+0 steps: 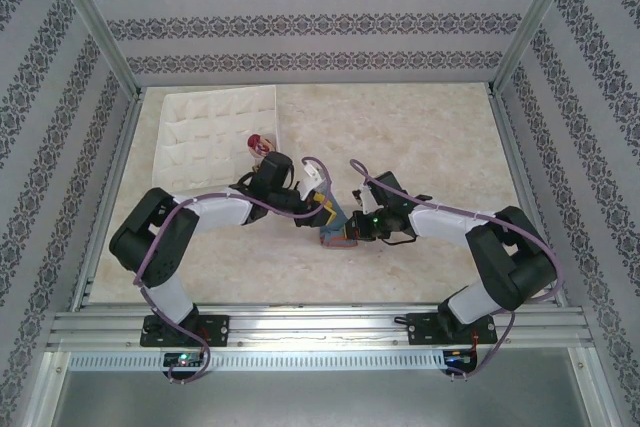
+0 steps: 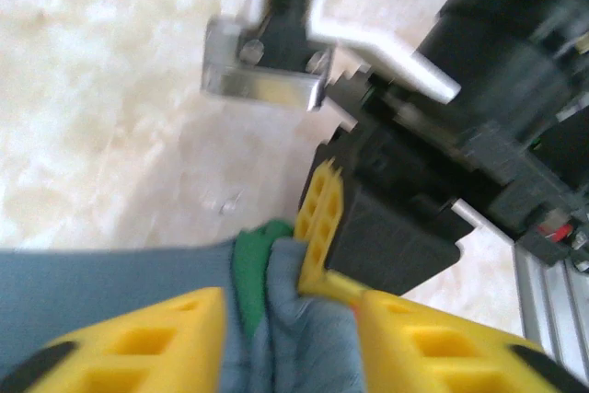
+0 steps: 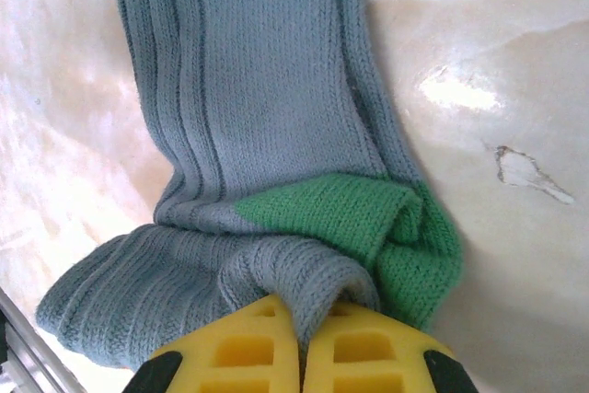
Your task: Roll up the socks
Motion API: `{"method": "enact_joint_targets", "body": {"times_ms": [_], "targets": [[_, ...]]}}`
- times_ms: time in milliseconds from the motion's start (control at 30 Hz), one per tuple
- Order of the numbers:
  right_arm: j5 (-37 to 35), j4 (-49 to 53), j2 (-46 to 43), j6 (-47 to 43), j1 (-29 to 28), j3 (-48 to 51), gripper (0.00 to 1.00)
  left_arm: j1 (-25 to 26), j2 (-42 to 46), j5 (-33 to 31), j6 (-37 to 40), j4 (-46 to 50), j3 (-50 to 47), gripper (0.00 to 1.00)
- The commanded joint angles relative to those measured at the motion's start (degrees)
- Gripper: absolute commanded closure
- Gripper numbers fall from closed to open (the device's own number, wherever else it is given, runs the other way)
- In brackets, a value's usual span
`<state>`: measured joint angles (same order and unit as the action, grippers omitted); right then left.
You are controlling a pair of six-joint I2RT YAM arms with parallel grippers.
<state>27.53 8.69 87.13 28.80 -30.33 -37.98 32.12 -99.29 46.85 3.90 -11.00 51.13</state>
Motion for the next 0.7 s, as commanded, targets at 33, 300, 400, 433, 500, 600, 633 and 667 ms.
{"method": "enact_joint_targets", "body": {"times_ms": [33,300,400,433,500,600,633,667], "targets": [[-4.7,6.8,-0.5,0.8,-2.8,1.7,1.0,-0.3,-8.4,-8.4,-1.2,13.4,8.5,0.65],[-5.4,9.7,-3.4,3.0,-4.8,1.9,1.0,-0.2,-19.4,-13.2,2.1,25.6,21.3,0.66],[-6.7,10.7,-4.5,4.2,-5.2,2.4,1.0,-0.1,-23.0,-14.4,3.3,30.4,26.1,0.66],[-7.1,10.7,-5.0,4.6,-5.4,2.7,1.0,0.0,-24.0,-14.5,3.7,31.3,27.3,0.66],[-8.1,10.7,-5.8,5.9,-5.5,3.4,1.0,0.4,-25.9,-14.4,4.9,32.5,29.4,0.67],[-8.6,10.5,-6.2,7.1,-5.7,4.2,1.0,1.4,-27.5,-13.8,6.7,32.6,31.4,0.67],[-8.6,10.7,-6.0,7.2,-5.7,4.2,1.0,1.7,-27.6,-13.3,7.7,32.5,32.0,0.67],[-8.7,11.0,-5.8,7.2,-5.8,4.0,1.0,2.0,-27.1,-12.7,9.0,31.9,32.0,0.67]]}}
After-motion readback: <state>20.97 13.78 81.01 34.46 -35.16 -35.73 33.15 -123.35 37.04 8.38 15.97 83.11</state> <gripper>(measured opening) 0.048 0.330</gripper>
